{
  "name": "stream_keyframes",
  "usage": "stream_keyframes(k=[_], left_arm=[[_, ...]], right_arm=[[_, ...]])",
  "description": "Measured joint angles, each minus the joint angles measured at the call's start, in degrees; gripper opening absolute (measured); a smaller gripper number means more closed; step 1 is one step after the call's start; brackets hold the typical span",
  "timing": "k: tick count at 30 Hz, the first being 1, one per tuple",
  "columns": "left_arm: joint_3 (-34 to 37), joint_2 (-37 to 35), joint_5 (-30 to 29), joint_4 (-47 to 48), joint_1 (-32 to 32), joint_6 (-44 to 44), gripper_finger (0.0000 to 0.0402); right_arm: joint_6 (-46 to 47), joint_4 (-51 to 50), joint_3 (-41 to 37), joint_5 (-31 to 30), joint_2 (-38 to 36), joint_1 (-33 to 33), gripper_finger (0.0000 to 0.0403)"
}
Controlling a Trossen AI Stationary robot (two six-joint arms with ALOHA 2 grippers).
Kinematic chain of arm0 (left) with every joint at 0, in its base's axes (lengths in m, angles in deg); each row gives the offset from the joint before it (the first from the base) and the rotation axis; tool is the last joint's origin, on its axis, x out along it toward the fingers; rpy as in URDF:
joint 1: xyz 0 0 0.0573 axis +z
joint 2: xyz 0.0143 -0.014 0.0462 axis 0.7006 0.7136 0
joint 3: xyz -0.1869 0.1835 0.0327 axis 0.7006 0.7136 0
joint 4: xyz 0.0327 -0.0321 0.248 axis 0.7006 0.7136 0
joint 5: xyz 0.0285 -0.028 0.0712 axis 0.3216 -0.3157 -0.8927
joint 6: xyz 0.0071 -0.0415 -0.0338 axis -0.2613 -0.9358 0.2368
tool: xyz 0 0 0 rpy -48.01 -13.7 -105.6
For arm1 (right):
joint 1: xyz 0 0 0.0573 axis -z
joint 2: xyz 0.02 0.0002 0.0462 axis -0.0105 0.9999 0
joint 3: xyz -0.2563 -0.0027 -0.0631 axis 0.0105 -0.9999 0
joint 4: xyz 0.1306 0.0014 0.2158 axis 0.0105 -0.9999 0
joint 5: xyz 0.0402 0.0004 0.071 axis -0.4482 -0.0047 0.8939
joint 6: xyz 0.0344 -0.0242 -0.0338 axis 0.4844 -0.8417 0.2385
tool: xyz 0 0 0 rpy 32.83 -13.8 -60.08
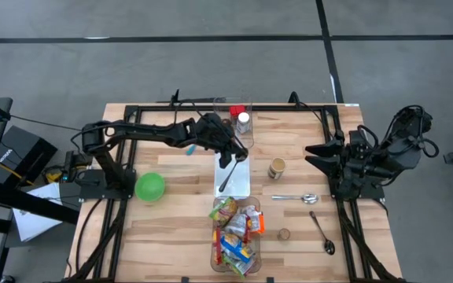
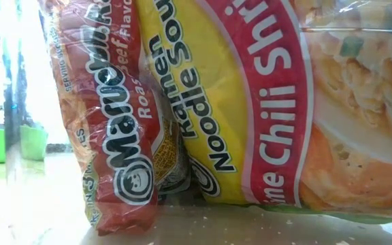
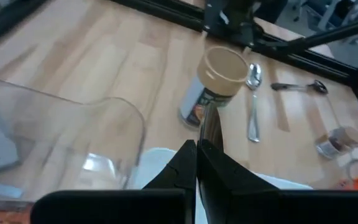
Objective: Pick & Place Food Item
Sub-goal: Put the left black spoon into the white bin
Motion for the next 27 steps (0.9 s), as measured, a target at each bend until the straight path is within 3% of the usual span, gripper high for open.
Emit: stream_keyframes(k=[16,27], left_arm=[[3.4,0.1,-4.8,-0.8,-0.1,-2.7,0.0],[3.4,0.1,-4.8,-0.8,-1.0,-3.2,0.0]], right_arm=[[-0.1,-0.8,0.0,0.0,0.0,0.1,0.0171],[-0.4,-1.7,0.0,-0.2,0.0,0.1,0.0171]])
